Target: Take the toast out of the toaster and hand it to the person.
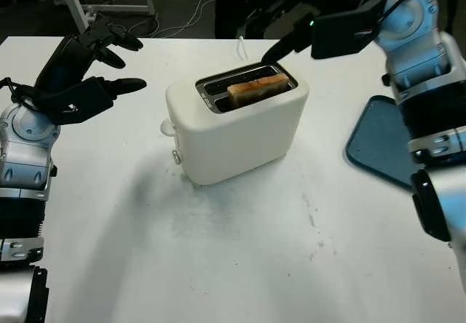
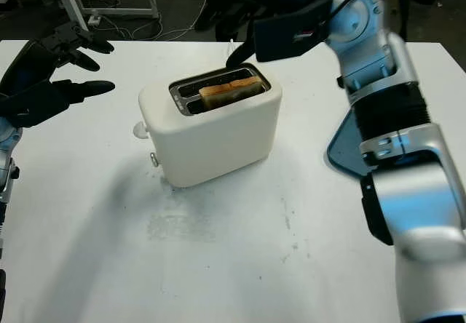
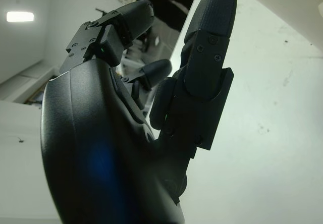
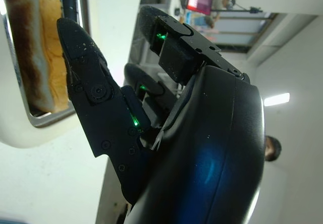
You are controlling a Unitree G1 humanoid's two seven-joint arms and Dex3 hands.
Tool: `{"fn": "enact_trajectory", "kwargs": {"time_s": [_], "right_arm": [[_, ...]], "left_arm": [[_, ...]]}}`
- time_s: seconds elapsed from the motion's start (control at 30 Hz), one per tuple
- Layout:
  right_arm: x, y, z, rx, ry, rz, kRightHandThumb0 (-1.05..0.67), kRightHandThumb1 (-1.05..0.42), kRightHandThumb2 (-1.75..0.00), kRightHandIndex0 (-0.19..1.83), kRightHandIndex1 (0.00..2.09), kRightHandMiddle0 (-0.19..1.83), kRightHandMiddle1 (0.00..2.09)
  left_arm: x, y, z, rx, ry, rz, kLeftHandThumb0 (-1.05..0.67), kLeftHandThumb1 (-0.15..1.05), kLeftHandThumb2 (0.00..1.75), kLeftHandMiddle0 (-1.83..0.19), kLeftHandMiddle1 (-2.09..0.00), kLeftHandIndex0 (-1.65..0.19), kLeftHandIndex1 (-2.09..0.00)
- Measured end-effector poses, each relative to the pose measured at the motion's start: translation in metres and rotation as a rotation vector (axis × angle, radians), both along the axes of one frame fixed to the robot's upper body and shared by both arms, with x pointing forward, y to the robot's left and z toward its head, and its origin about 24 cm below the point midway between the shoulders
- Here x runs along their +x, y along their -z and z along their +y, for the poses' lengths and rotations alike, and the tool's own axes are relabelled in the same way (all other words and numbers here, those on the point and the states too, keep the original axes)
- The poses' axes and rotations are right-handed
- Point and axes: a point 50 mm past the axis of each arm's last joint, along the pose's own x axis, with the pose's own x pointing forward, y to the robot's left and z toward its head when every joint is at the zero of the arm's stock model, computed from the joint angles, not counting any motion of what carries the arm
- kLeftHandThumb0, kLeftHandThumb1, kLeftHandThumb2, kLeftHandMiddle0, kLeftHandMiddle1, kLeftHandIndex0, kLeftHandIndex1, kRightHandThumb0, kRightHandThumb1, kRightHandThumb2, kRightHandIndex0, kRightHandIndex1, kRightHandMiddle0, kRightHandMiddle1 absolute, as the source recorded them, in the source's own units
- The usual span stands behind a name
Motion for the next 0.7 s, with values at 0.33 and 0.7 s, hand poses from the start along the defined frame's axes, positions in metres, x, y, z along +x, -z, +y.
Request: {"fn": "enact_trajectory", "kwargs": {"time_s": [0.33,0.7], "right_arm": [[0.002,0.009,0.004,-0.058,0.006,0.044,-0.56,-0.69,-0.01,0.89,0.24,0.88,0.03],[0.013,0.029,-0.002,-0.047,0.047,0.096,-0.52,-0.70,0.00,0.68,0.67,0.88,0.02]], "left_arm": [[0.000,0.000,0.000,0.000,0.000,-0.001,-0.79,0.90,0.00,-0.22,-1.27,-0.20,-1.07],[0.000,0.000,0.000,0.002,0.004,0.005,-0.79,0.90,0.00,-0.21,-1.27,-0.19,-1.06]]}}
